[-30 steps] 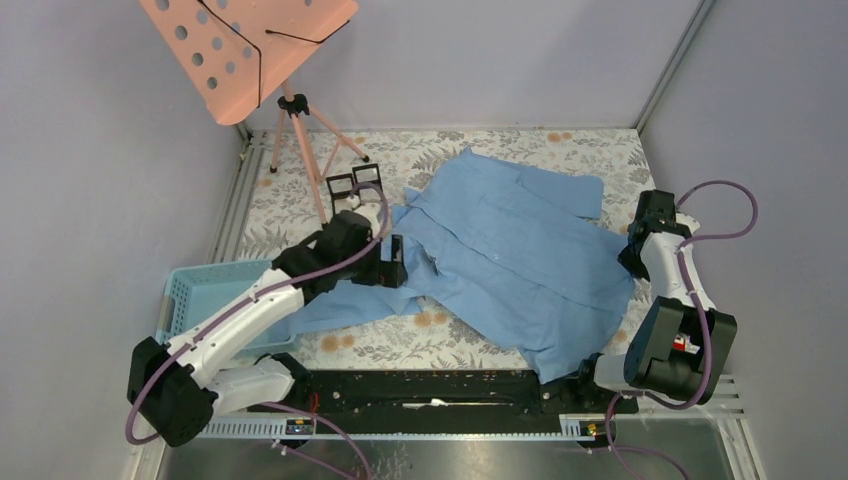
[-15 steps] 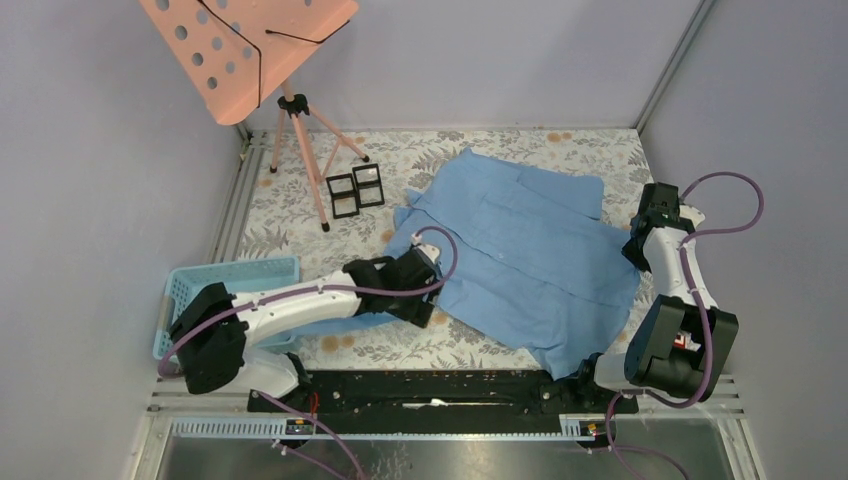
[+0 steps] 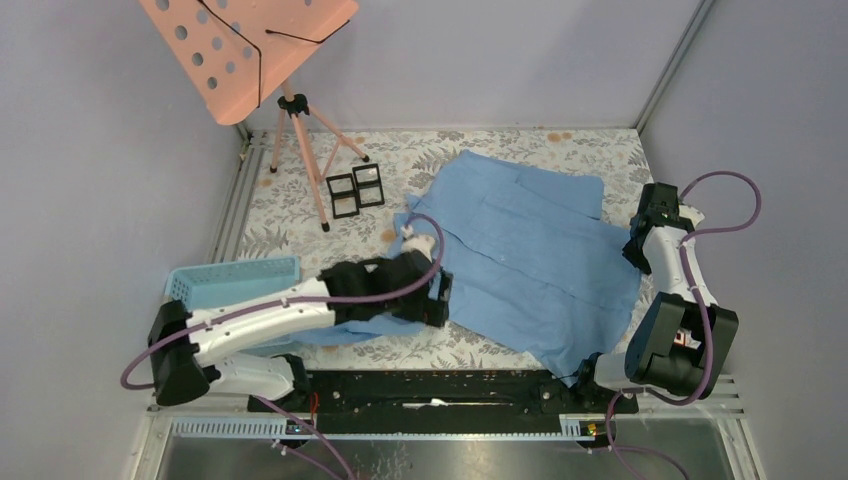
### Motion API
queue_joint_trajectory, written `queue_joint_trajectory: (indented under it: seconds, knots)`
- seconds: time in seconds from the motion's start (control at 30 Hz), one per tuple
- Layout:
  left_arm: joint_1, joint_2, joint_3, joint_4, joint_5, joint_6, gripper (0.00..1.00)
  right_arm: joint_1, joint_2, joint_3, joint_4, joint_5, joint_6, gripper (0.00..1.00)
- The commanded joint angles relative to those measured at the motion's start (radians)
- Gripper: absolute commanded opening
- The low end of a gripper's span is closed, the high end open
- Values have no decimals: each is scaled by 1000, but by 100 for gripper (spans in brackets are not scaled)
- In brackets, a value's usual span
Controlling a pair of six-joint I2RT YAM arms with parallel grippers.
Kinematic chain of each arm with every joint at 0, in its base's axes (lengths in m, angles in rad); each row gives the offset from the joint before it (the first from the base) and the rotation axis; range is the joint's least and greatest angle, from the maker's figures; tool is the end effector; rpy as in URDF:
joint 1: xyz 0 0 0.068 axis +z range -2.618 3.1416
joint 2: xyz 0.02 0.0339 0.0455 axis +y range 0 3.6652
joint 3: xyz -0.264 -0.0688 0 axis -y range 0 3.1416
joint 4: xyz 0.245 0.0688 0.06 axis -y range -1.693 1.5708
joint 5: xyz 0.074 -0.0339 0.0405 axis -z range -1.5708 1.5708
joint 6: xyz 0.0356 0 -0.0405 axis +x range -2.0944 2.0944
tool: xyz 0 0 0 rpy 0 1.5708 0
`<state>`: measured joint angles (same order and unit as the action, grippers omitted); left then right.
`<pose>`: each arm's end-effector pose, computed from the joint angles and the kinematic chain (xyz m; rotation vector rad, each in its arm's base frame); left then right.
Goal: Pin the brooch onto the clothing
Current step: Flatten out the clothes at the center of the board.
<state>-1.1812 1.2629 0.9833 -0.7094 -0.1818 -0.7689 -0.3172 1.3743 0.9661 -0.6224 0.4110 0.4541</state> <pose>0.1016 -0.2306 0.2641 0.4666 2.5808 -0.5156 0.2540 -0.0983 0.2388 1.0901 2.2959 -0.4796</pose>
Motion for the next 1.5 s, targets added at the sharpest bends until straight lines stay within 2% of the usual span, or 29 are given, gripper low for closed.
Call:
queue_joint_trajectory:
  seconds: [0.0, 0.07, 0.23, 0.3, 0.4, 0.5, 0.63, 0.67, 0.7, 0.8, 0.87, 0.93, 1.1, 1.2, 1.23, 1.27, 1.33, 1.37, 1.47]
  knots:
    - [186, -85, 97, -74, -89, 37, 99, -6, -12, 32, 0, 53, -16, 42]
    - [291, -97, 85, -54, -74, 60, 99, -6, -26, 35, -11, 49, -20, 57]
    - [477, -69, -10, 79, 16, 92, 99, -6, -109, 31, -17, -22, -29, 74]
    - [527, -39, -41, 121, 58, 88, 99, -5, -154, 21, -6, -80, -35, 79]
    - [568, -1, -104, 224, 138, 72, 99, -4, -228, -10, 30, -218, -65, 96]
    - [601, 50, -160, 323, 211, 39, 99, 3, -275, -39, 47, -318, -77, 100]
    - [614, 116, -183, 380, 228, 18, 97, 13, -306, -57, 47, -377, -88, 99]
    - [614, 123, -195, 410, 251, 13, 92, 13, -309, -59, 46, -381, -92, 98]
    - [614, 128, -209, 448, 281, 3, 82, 15, -310, -59, 43, -382, -96, 98]
    - [614, 141, -253, 547, 355, -33, 46, 21, -313, -74, 45, -387, -102, 97]
    - [614, 147, -247, 519, 334, -21, 23, 32, -309, -86, 52, -390, -106, 97]
    - [614, 126, -211, 416, 248, 20, 0, 56, -299, -97, 59, -386, -109, 97]
    - [614, -25, -91, 123, -6, 126, 0, 144, -255, -113, 71, -345, -110, 97]
    - [625, -64, -36, 12, -99, 169, 1, 164, -230, -113, 84, -341, -104, 96]
    - [630, -57, -24, -11, -89, 187, 8, 166, -222, -107, 85, -341, -105, 96]
    - [633, -44, -15, -32, -80, 201, 22, 168, -214, -102, 86, -341, -109, 96]
    - [634, -21, -12, -47, -70, 220, 68, 168, -206, -85, 78, -341, -117, 97]
    - [634, -18, -14, -52, -83, 225, 79, 169, -209, -75, 70, -342, -121, 97]
    - [634, -42, -6, -54, -112, 245, 90, 171, -243, -60, 59, -363, -128, 97]
